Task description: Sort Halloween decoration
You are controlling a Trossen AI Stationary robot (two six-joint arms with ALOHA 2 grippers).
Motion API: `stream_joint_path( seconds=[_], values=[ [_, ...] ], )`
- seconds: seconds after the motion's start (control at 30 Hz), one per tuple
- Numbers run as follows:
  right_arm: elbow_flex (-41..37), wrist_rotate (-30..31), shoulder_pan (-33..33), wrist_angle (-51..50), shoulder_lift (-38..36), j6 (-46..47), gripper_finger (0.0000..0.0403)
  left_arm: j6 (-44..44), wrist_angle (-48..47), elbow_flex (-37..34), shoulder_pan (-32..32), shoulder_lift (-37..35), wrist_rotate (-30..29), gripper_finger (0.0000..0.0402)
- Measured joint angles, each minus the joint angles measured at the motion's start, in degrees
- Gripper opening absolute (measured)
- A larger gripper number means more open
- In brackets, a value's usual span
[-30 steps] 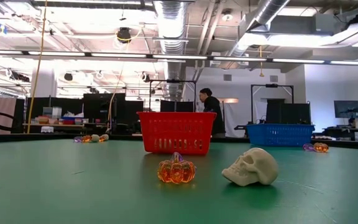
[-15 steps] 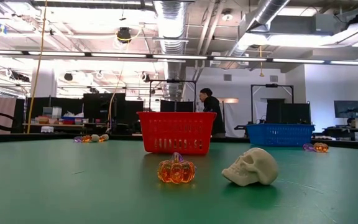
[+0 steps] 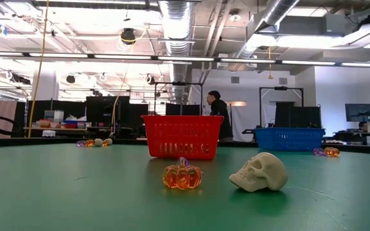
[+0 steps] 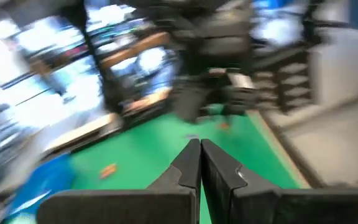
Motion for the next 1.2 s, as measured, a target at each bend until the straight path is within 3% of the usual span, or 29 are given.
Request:
stream_joint_path(
  seconds=[0.1,0.17,0.33,0.43,0.87,1.2],
  values=[
    [-0.5,0.7,0.4,0.2,0.0,1.6,0.0223,-0.3,2.7,-4.6,-2.4,-4.0,-4.8,0.0],
    [-0.6,0.7,1.0,0.1,0.0,2.1,0.0219,0.7,8.8,-10.5,-3.6,-6.7,-2.8,0.0],
    [-0.6,0.8,2.2,0.7,0.0,4.7,0.0208,-0.1,34.9,-24.8,-3.7,-11.6,3.4,0.0],
    [-0.6,2.5,2.8,1.5,0.0,6.7,0.0201,-1.3,41.3,-28.6,-3.3,-12.2,6.7,0.0],
    [-0.7,7.3,3.4,2.7,0.0,9.7,0.0191,-0.8,39.9,-27.4,-3.3,-12.6,7.5,0.0],
    [-0.5,6.2,3.5,2.9,3.4,9.3,0.0191,-0.8,38.8,-27.4,-3.3,-12.6,7.0,0.0]
  ],
)
